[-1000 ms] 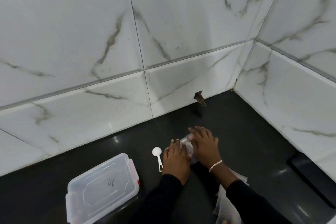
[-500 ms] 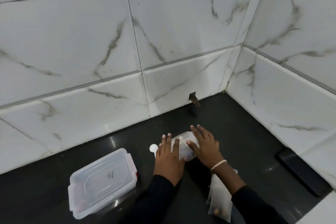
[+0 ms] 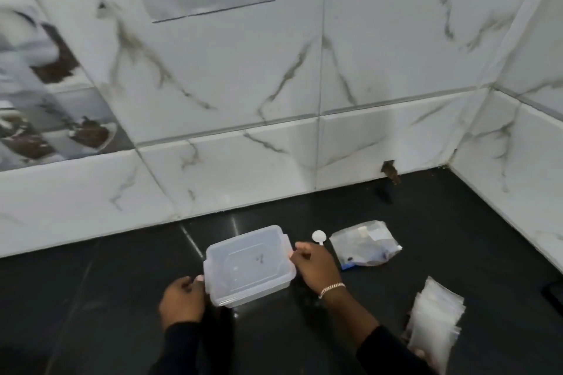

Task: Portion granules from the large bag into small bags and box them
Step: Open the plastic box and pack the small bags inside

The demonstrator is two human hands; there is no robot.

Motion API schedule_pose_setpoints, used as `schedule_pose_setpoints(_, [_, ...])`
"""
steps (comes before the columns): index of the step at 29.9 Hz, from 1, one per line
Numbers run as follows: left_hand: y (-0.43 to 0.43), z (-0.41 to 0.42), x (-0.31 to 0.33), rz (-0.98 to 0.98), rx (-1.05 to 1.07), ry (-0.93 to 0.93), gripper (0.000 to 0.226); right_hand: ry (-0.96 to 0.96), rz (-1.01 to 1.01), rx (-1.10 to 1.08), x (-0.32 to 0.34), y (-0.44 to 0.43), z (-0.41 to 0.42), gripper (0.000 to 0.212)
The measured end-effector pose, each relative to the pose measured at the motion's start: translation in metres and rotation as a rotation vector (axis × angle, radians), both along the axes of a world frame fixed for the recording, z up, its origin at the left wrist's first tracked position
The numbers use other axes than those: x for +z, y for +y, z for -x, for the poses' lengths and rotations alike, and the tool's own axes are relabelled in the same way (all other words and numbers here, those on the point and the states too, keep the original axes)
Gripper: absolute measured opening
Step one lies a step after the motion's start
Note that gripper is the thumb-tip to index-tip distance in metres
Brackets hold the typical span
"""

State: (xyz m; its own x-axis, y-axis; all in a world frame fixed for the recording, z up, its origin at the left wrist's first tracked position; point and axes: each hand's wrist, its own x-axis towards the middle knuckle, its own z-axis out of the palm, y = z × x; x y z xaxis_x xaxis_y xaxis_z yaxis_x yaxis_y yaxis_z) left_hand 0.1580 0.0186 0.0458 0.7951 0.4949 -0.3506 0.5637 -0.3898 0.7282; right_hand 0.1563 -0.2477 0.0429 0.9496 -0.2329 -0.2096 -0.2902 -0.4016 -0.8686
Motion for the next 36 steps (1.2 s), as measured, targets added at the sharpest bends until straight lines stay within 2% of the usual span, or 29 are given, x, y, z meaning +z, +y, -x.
schedule_pose_setpoints(3, [0.013, -0.021, -0.046, 0.183, 0.034, 0.068, 0.005, 0.043, 0.039, -0.018, -0.003, 0.014, -0.020, 0.024])
schedule_pose_setpoints(5, [0.020, -0.024, -0.046, 0.287, 0.092, 0.036, 0.011, 0.068, 0.046, -0.065, -0.002, 0.024, -0.027, 0.022])
schedule_pose_setpoints(7, [0.009, -0.015, -0.004, 0.455, 0.138, -0.006, 0.014, 0.100, 0.006, -0.117, -0.003, 0.022, -0.029, 0.018])
schedule_pose_setpoints(10, [0.006, -0.011, 0.012, 0.650, 0.147, -0.007, 0.014, 0.129, -0.066, -0.142, -0.005, 0.014, -0.034, 0.016])
schedule_pose_setpoints(13, [0.010, -0.010, 0.013, 0.721, 0.115, 0.004, 0.015, 0.148, -0.106, -0.175, -0.002, 0.010, -0.034, 0.011])
schedule_pose_setpoints(17, [0.013, -0.016, 0.011, 0.794, 0.111, 0.042, 0.023, 0.190, -0.153, -0.206, -0.001, 0.009, -0.033, 0.016])
schedule_pose_setpoints(24, [0.016, -0.019, 0.014, 0.905, 0.155, 0.106, 0.008, 0.234, -0.278, -0.246, 0.007, 0.010, -0.033, 0.014])
schedule_pose_setpoints(33, [0.022, -0.029, 0.015, 0.981, 0.179, 0.191, 0.039, 0.412, -0.545, -0.265, 0.018, 0.004, -0.042, 0.016])
schedule_pose_setpoints(36, [0.024, -0.031, 0.015, 1.002, 0.188, 0.215, 0.046, 0.443, -0.551, -0.243, 0.014, 0.000, -0.047, 0.027])
